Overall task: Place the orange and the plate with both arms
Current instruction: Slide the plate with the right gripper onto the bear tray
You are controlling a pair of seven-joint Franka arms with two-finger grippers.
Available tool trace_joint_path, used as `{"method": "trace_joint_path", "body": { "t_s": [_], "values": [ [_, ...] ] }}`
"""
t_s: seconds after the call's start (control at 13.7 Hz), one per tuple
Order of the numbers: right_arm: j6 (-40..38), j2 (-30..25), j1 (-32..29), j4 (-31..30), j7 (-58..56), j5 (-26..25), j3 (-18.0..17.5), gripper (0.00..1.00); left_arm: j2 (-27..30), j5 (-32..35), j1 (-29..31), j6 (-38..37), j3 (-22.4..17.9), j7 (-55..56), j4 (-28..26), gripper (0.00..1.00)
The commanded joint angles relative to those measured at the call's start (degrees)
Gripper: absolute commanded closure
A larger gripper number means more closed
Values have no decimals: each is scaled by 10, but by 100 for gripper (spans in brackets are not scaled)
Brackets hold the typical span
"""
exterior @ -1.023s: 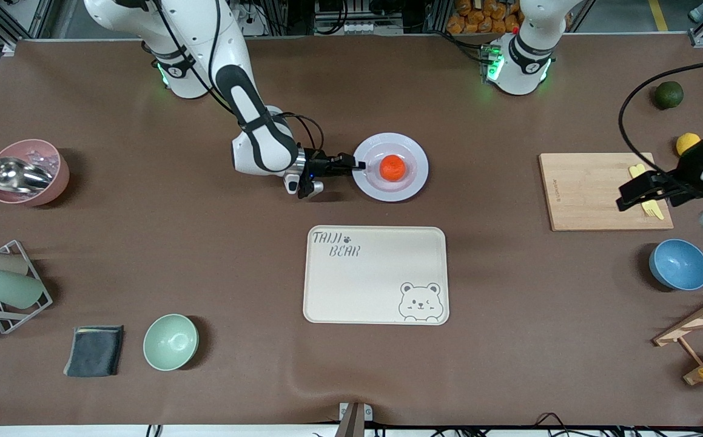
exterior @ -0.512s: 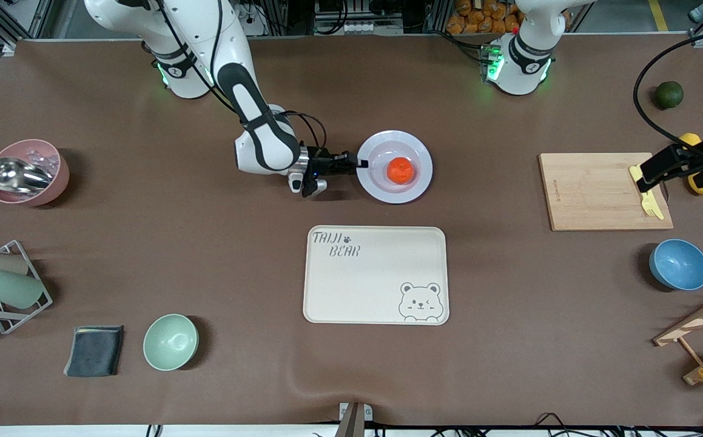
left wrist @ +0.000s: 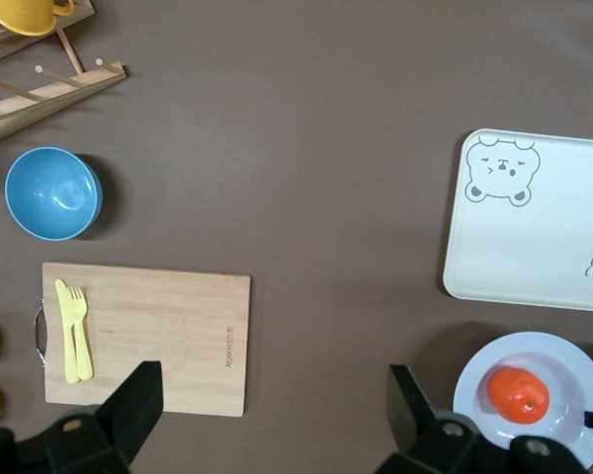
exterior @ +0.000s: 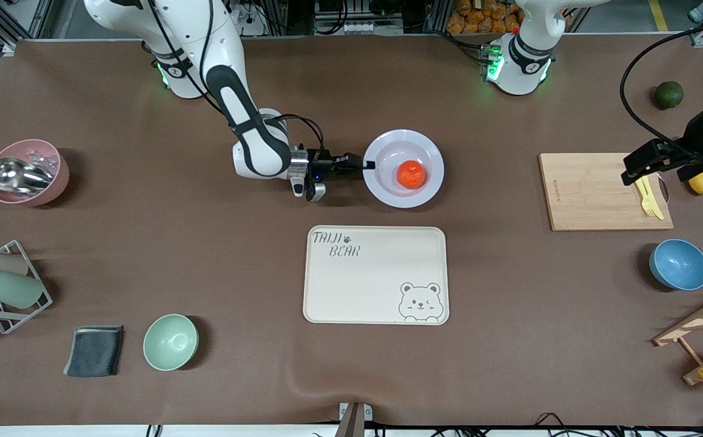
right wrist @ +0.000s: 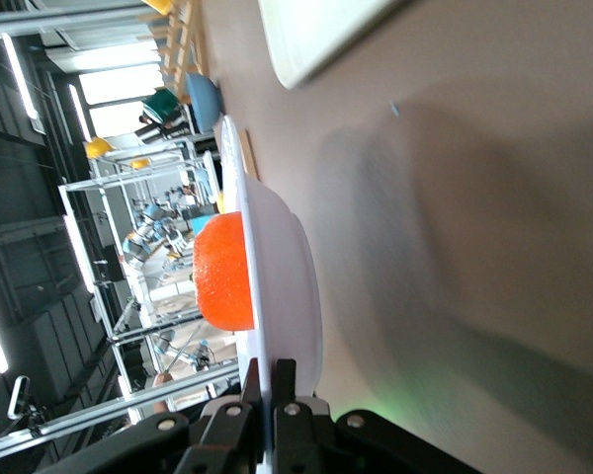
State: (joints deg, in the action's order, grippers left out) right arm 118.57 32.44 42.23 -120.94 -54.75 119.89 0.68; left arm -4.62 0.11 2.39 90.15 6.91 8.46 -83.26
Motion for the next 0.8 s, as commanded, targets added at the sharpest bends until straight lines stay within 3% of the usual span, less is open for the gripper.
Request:
{"method": "trace_joint_path", "body": {
  "t_s": [0.0,0.15,0.51,0.73],
  "values": [
    [-5,-11,-29,19,20,17,-4,100,43,-31,-37,33,-48,-16,-64,0],
    [3,-6,-33,53,52,17,-2,100,64,-32,-46,53,-59,-17,-95,0],
    [88,38,-43,149,116,16,-2,100,60,-27,-41,51,-56,-15,-92,0],
    [94,81,-64,194,130,10,-1,100,64,-26,-39,49,-54,-13,-95,0]
  ]
}}
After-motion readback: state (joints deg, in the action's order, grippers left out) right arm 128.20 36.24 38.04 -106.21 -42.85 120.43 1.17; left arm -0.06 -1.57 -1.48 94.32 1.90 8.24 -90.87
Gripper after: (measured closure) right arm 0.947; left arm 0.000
